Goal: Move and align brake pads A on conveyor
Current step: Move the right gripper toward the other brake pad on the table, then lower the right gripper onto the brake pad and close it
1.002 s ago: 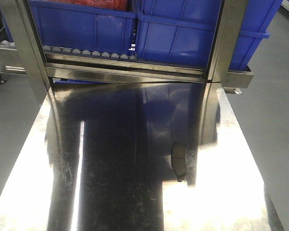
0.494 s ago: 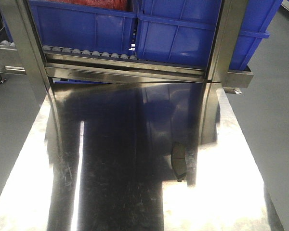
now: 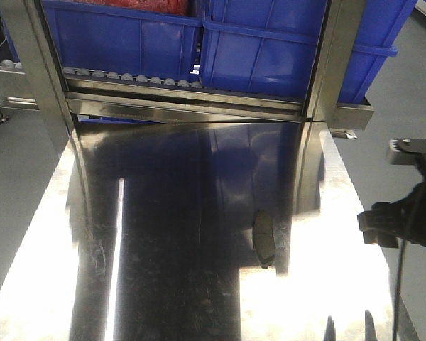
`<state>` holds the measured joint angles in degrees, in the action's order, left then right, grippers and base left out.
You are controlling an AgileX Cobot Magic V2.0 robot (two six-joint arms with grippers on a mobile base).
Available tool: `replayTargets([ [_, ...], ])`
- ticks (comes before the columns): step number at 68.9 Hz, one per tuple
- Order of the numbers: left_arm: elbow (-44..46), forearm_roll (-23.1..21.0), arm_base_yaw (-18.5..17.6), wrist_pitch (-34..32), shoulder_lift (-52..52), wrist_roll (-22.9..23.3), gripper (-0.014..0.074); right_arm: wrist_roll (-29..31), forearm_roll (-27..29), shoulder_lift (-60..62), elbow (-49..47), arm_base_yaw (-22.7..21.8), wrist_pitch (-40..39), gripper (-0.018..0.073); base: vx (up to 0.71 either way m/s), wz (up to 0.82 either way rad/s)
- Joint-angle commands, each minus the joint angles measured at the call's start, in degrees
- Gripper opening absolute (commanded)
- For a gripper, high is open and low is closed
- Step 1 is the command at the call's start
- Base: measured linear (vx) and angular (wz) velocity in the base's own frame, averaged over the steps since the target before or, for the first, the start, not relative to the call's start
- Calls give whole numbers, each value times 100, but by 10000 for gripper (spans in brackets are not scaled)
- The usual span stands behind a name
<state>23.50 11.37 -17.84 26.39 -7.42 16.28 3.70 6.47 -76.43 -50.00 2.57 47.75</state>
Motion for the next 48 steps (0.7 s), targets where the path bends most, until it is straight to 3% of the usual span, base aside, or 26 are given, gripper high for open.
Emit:
replayTargets([
  [1,142,5,-12,-518,-80,24,-6,-25,61,-466,-549,76,159,487,0,0],
  [31,142,5,-12,-518,-80,24,-6,-1394,55,-2370,-2408,1839,420,487,0,0],
  [48,142,5,-12,-518,-80,24,-6,-1898,-87,-3203,-3159,2229,902,487,0,0],
])
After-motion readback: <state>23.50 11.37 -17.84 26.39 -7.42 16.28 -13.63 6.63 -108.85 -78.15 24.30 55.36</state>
